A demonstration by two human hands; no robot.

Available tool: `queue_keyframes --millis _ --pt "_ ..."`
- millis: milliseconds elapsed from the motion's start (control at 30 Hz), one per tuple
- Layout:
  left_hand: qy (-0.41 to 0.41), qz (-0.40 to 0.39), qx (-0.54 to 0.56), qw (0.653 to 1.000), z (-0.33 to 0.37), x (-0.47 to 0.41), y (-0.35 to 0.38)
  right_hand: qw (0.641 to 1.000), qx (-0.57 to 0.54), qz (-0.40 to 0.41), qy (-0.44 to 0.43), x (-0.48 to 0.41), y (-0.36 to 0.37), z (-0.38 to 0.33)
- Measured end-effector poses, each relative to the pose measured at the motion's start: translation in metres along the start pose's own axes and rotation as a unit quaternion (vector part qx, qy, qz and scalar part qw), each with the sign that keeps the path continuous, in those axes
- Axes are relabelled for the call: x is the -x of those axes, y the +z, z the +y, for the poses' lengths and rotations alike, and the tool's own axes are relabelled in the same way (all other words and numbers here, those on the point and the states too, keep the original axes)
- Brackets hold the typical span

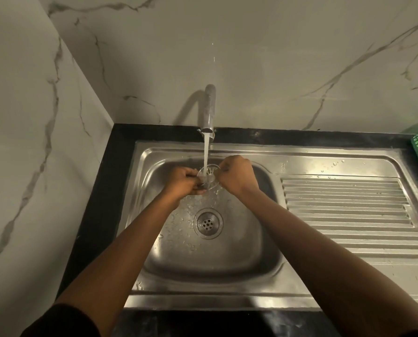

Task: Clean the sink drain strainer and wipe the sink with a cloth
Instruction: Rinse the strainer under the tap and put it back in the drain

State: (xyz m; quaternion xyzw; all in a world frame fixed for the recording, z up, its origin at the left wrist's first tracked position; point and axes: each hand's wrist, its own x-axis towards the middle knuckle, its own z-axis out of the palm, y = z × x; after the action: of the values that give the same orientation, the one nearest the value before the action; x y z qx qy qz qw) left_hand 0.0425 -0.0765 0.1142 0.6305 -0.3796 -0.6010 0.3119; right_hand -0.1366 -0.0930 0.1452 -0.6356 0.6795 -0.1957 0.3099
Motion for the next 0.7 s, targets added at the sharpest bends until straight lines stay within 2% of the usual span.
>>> queue_keyframes --millis 100,267,433,567,700 --pt "0.008 0.034 -0.009 0.999 -0.001 0.002 -0.003 0.999 -0.013 -0.025 0.019 0.001 0.004 0.002" --pt "0.088 0.119 -0.021 0.989 0.000 0.010 -0.020 0.993 -0.046 -0.108 0.017 -0.002 0.010 -0.002" --pt "0.095 0.140 -0.012 0.985 -0.005 0.019 -0.033 0.992 -0.088 -0.094 -0.010 -0.007 0.012 -0.016" --pt "0.084 0.148 0.004 0.985 -0.013 0.023 -0.033 0.994 -0.040 -0.077 -0.060 -0.008 0.005 -0.024" --pt "0.066 0.112 0.024 0.991 -0.018 0.022 -0.020 0.993 -0.026 -0.055 -0.106 -0.006 -0.008 -0.026"
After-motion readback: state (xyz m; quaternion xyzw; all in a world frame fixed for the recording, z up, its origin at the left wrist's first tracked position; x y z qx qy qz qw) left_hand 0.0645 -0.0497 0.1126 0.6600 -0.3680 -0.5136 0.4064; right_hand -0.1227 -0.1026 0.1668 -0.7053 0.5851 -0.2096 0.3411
